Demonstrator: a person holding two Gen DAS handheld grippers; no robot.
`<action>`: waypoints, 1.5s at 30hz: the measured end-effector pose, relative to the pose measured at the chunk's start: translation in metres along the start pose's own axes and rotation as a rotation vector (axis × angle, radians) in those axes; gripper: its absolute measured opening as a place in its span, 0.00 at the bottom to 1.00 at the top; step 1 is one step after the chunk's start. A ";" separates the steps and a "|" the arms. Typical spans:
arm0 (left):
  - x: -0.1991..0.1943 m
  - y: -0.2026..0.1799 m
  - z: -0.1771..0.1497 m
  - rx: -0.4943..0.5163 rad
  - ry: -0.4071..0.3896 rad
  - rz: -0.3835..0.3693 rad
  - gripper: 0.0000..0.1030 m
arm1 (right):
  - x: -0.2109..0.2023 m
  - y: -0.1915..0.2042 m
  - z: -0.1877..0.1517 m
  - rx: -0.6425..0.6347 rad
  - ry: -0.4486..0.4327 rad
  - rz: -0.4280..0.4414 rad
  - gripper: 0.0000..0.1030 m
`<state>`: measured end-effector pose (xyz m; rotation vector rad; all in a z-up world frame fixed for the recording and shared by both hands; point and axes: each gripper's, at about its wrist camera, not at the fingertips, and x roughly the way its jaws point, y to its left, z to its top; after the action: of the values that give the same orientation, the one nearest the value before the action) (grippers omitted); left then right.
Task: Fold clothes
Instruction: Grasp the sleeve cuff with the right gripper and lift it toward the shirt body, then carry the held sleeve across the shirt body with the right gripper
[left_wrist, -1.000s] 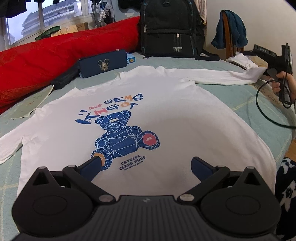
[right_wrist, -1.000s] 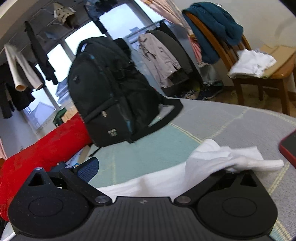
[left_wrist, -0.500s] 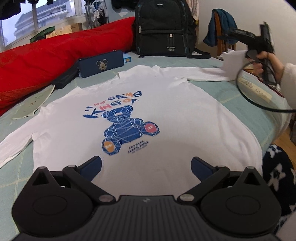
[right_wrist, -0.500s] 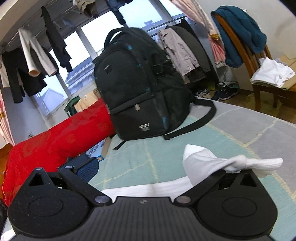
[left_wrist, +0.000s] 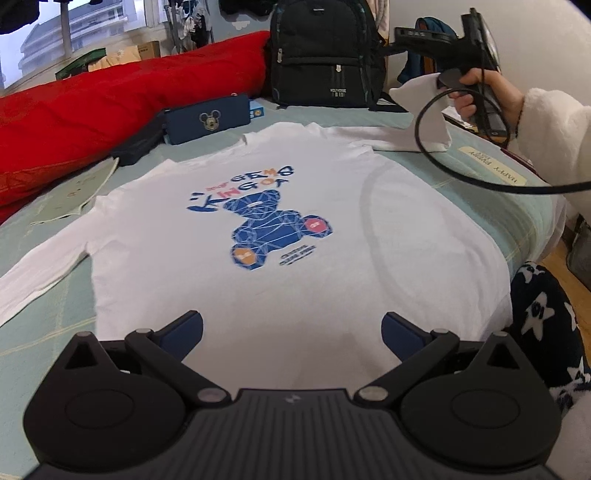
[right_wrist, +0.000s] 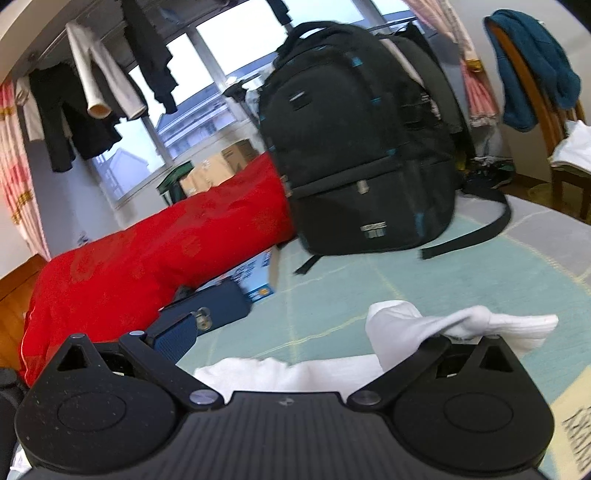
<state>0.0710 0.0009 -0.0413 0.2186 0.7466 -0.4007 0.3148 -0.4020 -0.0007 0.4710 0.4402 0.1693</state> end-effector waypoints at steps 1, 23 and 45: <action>-0.003 0.002 -0.001 -0.001 -0.004 0.004 0.99 | 0.004 0.007 -0.002 -0.006 0.006 0.004 1.00; -0.049 0.039 -0.039 -0.063 -0.016 0.080 0.99 | 0.081 0.153 -0.062 -0.086 0.120 0.143 1.00; -0.061 0.049 -0.056 -0.101 -0.012 0.088 0.99 | 0.119 0.251 -0.110 -0.171 0.219 0.270 1.00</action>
<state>0.0174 0.0803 -0.0366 0.1534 0.7404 -0.2802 0.3573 -0.1064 -0.0144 0.3428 0.5707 0.5189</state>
